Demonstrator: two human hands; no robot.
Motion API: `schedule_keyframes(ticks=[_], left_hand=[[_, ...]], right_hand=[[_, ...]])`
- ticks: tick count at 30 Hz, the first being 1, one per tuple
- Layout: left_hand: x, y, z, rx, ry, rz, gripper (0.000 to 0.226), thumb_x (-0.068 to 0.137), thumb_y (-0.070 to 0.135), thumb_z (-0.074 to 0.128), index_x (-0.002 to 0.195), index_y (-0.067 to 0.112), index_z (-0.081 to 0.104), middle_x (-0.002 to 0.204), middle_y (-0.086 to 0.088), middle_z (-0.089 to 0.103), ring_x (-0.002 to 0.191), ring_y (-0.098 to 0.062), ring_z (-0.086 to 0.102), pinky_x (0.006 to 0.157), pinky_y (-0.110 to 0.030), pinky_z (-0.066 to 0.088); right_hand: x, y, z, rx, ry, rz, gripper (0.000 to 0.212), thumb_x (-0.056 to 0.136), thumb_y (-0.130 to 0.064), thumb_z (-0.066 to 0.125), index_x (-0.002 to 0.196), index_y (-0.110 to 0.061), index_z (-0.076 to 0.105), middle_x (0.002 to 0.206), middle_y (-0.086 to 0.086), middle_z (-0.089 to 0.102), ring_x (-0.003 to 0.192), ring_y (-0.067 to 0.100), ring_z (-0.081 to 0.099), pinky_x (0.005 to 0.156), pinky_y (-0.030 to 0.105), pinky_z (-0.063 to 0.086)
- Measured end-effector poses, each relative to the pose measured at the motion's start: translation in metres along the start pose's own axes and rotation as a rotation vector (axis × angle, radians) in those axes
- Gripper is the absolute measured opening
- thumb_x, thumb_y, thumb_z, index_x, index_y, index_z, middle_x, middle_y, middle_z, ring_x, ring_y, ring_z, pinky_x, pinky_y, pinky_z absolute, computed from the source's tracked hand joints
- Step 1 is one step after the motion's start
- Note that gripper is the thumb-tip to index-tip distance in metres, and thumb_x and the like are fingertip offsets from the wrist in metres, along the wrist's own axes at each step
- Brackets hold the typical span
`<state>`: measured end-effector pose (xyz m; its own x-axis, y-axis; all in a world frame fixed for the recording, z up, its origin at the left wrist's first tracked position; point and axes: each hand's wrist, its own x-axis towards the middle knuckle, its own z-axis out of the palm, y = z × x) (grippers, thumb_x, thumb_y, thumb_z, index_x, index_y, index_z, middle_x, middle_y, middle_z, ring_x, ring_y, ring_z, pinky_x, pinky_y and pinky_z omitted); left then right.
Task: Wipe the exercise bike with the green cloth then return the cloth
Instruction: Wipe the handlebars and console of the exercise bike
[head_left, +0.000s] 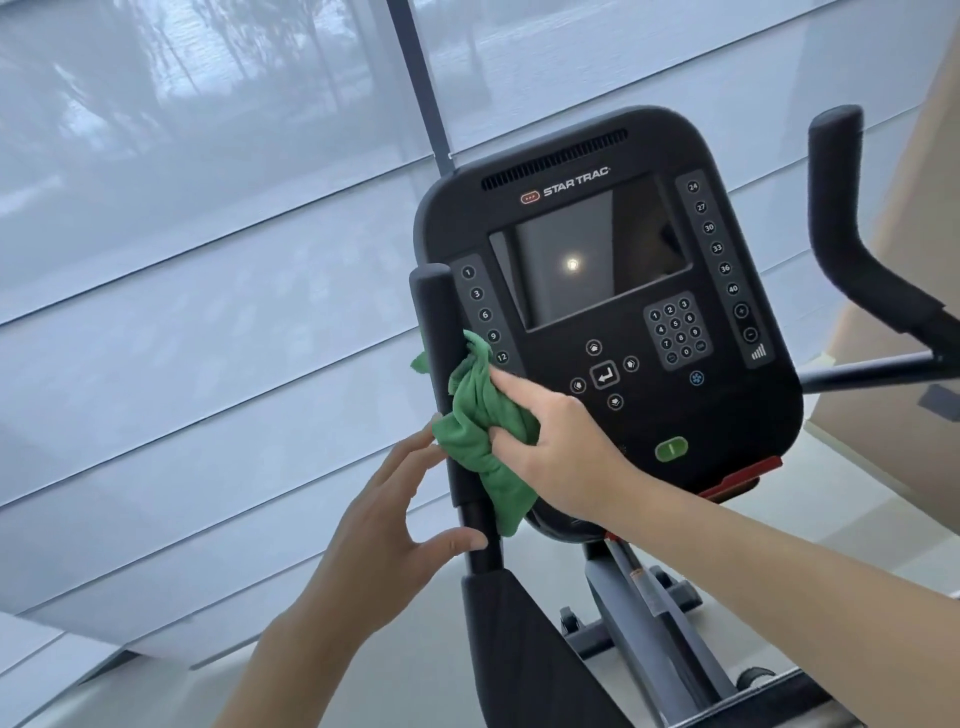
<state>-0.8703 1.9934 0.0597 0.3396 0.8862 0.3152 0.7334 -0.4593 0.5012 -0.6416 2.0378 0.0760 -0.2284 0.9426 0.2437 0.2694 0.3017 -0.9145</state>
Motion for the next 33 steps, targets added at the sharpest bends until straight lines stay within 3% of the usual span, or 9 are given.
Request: schedule_keyframes(ticks=[9,14,17,20,23,26,29,33], left_hand=[[-0.001,-0.007,0.002,-0.057,0.009,-0.025,0.072,0.073,0.073,0.078,0.135,0.049,0.051,0.163,0.03,0.033,0.14,0.001,0.048,0.098,-0.034,0.051],[-0.002,-0.006,0.002,-0.064,0.004,-0.02,0.072,0.074,0.069,0.078,0.137,0.046,0.051,0.164,0.03,0.032,0.142,0.002,0.047,0.1,-0.037,0.052],[-0.005,-0.007,-0.002,-0.083,-0.029,-0.008,0.082,0.073,0.07,0.08,0.144,0.045,0.049,0.165,0.03,0.029,0.144,0.003,0.043,0.101,-0.037,0.051],[-0.012,-0.008,-0.007,-0.08,-0.074,-0.015,0.087,0.074,0.071,0.079,0.151,0.05,0.043,0.164,0.032,0.03,0.147,0.003,0.039,0.103,-0.037,0.05],[-0.024,-0.009,-0.008,-0.097,-0.068,-0.033,0.079,0.079,0.068,0.076,0.151,0.053,0.044,0.16,0.033,0.037,0.145,0.001,0.043,0.102,-0.038,0.052],[-0.04,-0.011,-0.006,-0.127,-0.081,-0.025,0.071,0.086,0.064,0.074,0.15,0.053,0.046,0.156,0.033,0.043,0.144,-0.001,0.045,0.099,-0.036,0.052],[-0.054,-0.018,-0.005,-0.168,-0.103,-0.023,0.067,0.088,0.058,0.074,0.148,0.053,0.047,0.154,0.033,0.046,0.144,-0.004,0.047,0.099,-0.036,0.052],[-0.067,-0.034,-0.011,-0.207,-0.098,-0.031,0.062,0.088,0.061,0.072,0.145,0.052,0.051,0.15,0.033,0.05,0.142,-0.002,0.048,0.099,-0.033,0.052]], right_hand=[[-0.039,0.017,-0.003,-0.024,-0.189,0.093,0.056,0.093,-0.015,0.06,0.147,-0.033,0.059,0.128,-0.018,0.072,0.119,0.0,0.067,0.107,0.032,0.055],[-0.059,0.017,-0.004,-0.008,-0.304,0.133,0.045,0.09,-0.021,0.058,0.13,-0.04,0.065,0.113,-0.004,0.079,0.108,0.024,0.075,0.098,0.05,0.06],[-0.065,0.021,-0.013,-0.059,-0.377,0.156,0.049,0.087,-0.027,0.062,0.135,-0.037,0.067,0.105,-0.008,0.079,0.097,0.018,0.077,0.092,0.048,0.062],[-0.064,0.018,-0.023,-0.045,-0.304,0.135,0.055,0.088,-0.018,0.066,0.141,-0.033,0.064,0.122,-0.019,0.072,0.113,0.001,0.069,0.102,0.035,0.058],[-0.055,0.004,-0.022,-0.066,-0.151,0.006,0.055,0.092,-0.01,0.065,0.143,-0.029,0.062,0.133,-0.021,0.063,0.126,0.001,0.061,0.108,0.026,0.05],[-0.052,-0.011,-0.002,-0.186,-0.125,-0.078,0.058,0.094,-0.014,0.065,0.149,-0.027,0.057,0.144,-0.02,0.05,0.132,0.001,0.052,0.113,0.019,0.042],[-0.064,-0.017,0.03,-0.402,-0.108,-0.097,0.058,0.096,-0.02,0.062,0.152,-0.026,0.051,0.153,-0.016,0.032,0.123,0.013,0.057,0.107,0.029,0.049],[-0.074,-0.022,0.054,-0.58,-0.026,-0.099,0.057,0.096,-0.022,0.057,0.152,-0.024,0.05,0.159,-0.009,0.025,0.117,0.024,0.058,0.103,0.042,0.053]])
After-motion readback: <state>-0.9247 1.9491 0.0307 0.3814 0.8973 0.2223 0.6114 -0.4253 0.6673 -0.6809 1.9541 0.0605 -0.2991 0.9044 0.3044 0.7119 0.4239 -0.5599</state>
